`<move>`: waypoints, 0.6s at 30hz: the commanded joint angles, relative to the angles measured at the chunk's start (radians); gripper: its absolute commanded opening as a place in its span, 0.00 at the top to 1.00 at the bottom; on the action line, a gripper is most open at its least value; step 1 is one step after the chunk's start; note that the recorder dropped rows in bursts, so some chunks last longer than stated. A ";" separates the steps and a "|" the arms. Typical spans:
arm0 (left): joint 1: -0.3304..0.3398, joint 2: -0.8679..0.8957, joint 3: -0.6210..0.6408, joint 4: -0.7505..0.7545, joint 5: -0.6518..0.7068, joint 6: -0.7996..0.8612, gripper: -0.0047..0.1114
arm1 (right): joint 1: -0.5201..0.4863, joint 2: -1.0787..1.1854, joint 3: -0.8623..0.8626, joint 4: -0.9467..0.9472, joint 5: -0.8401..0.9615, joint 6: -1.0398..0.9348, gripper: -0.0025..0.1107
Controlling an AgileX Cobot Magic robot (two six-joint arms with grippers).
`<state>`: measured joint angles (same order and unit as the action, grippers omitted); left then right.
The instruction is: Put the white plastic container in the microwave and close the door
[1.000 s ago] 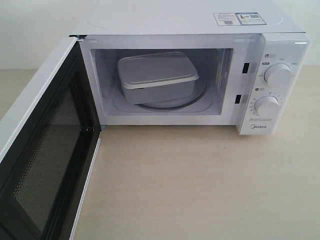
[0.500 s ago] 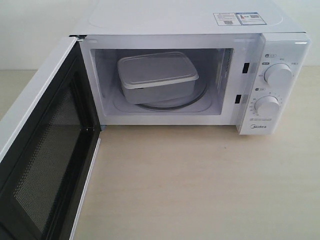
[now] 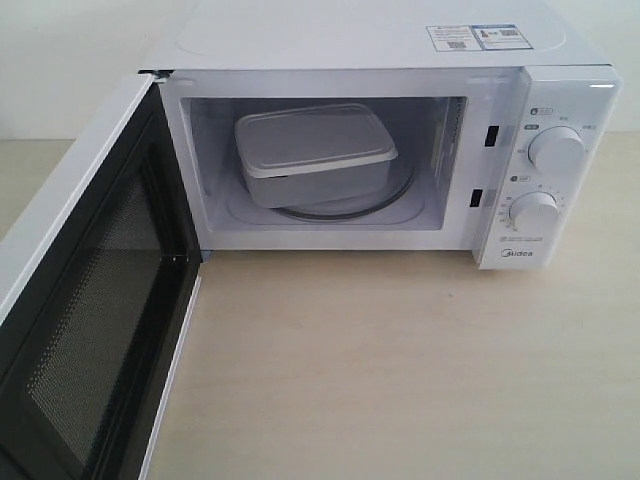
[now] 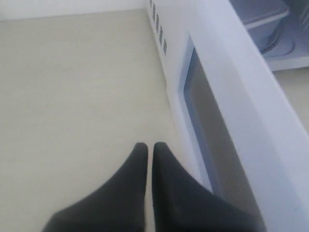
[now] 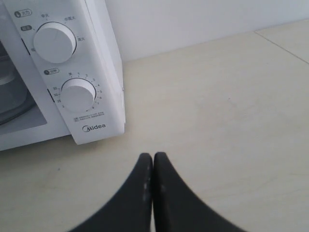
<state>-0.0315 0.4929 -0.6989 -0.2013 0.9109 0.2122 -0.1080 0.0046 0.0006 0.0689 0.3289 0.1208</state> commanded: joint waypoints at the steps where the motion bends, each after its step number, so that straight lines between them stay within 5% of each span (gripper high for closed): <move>1: -0.002 0.019 -0.016 -0.112 -0.103 0.039 0.92 | 0.000 -0.005 -0.001 -0.005 -0.008 0.001 0.98; 5: -0.002 0.128 -0.119 -0.215 -0.067 0.087 0.92 | 0.000 -0.005 -0.001 -0.005 -0.008 0.001 0.98; 12: -0.002 0.411 -0.392 -0.175 0.238 0.121 0.92 | 0.000 -0.005 -0.001 -0.005 -0.008 0.001 0.98; 18: -0.002 0.541 -0.410 -0.203 0.310 0.317 0.92 | 0.000 -0.005 -0.001 -0.005 -0.008 0.001 0.98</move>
<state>-0.0315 0.9934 -1.1107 -0.3806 1.1852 0.4080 -0.1080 0.0046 0.0006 0.0689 0.3289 0.1208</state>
